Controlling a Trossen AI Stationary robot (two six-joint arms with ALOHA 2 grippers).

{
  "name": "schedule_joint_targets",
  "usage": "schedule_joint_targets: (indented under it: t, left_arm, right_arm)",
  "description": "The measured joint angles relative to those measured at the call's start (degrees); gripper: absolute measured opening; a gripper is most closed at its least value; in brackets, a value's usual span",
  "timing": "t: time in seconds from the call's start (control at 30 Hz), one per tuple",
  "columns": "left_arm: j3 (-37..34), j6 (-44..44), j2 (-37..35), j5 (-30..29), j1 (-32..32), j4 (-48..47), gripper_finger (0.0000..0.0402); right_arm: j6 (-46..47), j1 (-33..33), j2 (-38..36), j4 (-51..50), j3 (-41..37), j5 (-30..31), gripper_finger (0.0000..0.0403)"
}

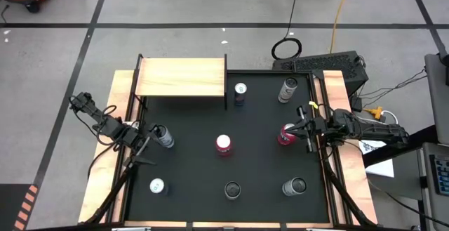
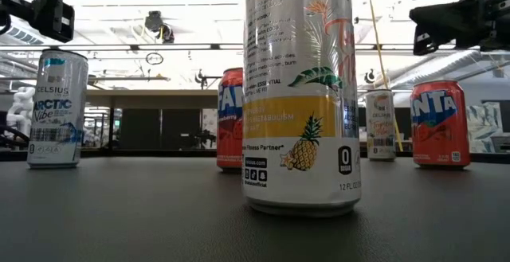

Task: Place canned beverage on shelf
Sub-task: Put the left white-blue soda can on the shelf

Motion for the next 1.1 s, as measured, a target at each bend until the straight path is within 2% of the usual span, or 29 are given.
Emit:
schedule_joint_targets:
  t: [0.23,0.5,1.1]
  left_arm:
    - [0.0,4.6,0.0,-1.4,0.0,-0.1,0.0333]
    - [0.0,4.5,0.0,-1.2,0.0,-5.1,0.0333]
    - [0.0,4.4,0.0,-0.2,0.0,-5.2,0.0333]
  right_arm:
    - [-0.1,0.0,0.0,4.8,0.2,0.0,0.0]
    - [-0.2,0.0,0.0,10.7,0.3,0.0,0.0]
    - [-0.4,0.0,0.0,12.1,0.4,0.0,0.0]
